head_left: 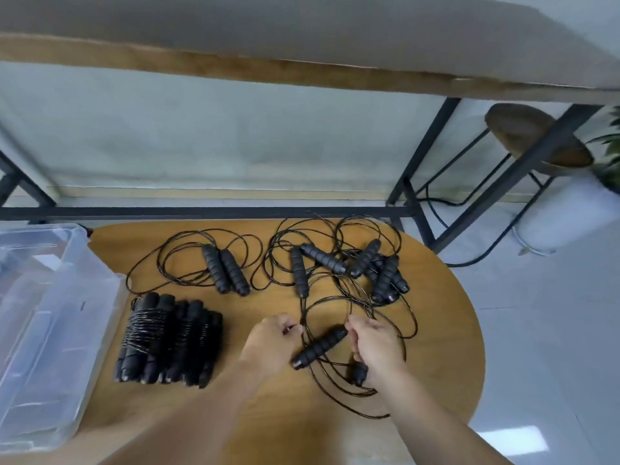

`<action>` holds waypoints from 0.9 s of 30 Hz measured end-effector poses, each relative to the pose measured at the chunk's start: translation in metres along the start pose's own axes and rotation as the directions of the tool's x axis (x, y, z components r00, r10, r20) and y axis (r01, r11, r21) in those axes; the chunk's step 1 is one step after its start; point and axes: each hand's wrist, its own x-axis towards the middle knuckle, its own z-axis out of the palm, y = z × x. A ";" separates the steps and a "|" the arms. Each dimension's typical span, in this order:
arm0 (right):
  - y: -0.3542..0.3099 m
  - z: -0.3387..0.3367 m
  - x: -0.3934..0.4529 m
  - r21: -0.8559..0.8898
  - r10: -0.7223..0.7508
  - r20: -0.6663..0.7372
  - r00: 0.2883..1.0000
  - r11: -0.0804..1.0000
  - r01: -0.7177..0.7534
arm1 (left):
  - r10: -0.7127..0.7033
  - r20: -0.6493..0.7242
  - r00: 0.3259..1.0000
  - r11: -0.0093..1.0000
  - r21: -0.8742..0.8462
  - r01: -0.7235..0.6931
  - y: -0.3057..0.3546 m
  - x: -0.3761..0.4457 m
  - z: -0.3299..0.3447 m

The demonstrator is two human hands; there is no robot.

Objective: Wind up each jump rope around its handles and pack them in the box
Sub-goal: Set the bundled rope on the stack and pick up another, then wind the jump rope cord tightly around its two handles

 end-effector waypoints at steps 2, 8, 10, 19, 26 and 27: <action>0.010 -0.026 0.016 0.003 0.049 -0.004 0.999 0.999 -0.049 | -0.035 0.043 0.998 0.996 0.082 0.031 0.006 0.007 0.022; 0.036 -0.056 0.066 -0.021 0.143 0.041 0.989 0.990 -0.142 | -0.112 0.037 0.993 0.936 0.340 0.093 0.017 0.038 0.071; 0.045 -0.058 0.084 -0.054 0.164 0.049 0.985 0.985 -0.161 | -0.112 0.013 0.994 0.892 0.442 0.095 0.016 0.049 0.084; 0.076 -0.037 0.139 -0.618 0.067 -0.012 0.998 0.784 -0.060 | -0.123 0.070 0.990 0.751 0.658 0.047 -0.002 0.078 0.117; 0.075 -0.035 0.127 -0.509 0.151 0.018 0.988 0.852 -0.121 | -0.271 0.126 0.954 0.928 0.299 0.224 -0.010 0.072 0.111; 0.072 -0.034 0.120 -0.426 0.185 0.068 0.980 0.894 -0.139 | -0.296 0.157 0.942 0.952 0.127 0.278 -0.011 0.067 0.109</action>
